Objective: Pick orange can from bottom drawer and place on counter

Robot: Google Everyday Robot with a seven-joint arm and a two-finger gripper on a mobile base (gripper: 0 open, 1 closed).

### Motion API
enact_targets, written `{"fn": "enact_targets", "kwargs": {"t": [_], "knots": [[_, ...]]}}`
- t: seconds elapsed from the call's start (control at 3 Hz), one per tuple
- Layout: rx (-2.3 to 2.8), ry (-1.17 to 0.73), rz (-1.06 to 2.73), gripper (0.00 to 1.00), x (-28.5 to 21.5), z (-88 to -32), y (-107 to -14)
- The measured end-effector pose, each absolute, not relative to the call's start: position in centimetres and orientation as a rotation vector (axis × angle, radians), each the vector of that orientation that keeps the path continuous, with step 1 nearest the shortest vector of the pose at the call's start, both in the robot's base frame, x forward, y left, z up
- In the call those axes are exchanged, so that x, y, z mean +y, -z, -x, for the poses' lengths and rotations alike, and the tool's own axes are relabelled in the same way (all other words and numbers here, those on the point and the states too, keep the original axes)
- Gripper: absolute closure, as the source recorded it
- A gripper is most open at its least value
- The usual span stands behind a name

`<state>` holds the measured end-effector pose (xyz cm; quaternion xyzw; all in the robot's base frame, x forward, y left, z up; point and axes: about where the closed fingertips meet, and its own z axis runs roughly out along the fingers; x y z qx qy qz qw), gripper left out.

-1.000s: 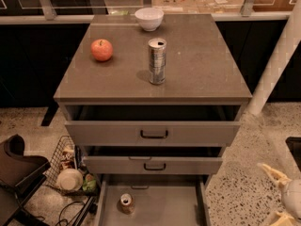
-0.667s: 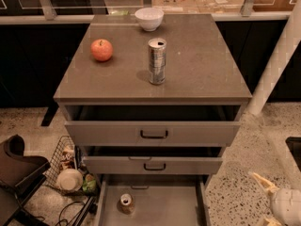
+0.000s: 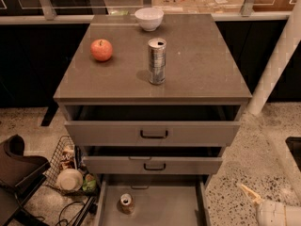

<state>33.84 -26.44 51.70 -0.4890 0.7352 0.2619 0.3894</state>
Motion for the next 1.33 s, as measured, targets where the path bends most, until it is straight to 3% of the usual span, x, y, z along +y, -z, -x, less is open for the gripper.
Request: {"fn": "enact_targets", "kwargs": {"t": [0.67,1.33], "knots": [[1.879,-0.68,1.238,0.0,-27.2,-35.5,-42.9],[1.796,-0.73,1.249,0.0,-23.9,-36.9,-35.6]]}}
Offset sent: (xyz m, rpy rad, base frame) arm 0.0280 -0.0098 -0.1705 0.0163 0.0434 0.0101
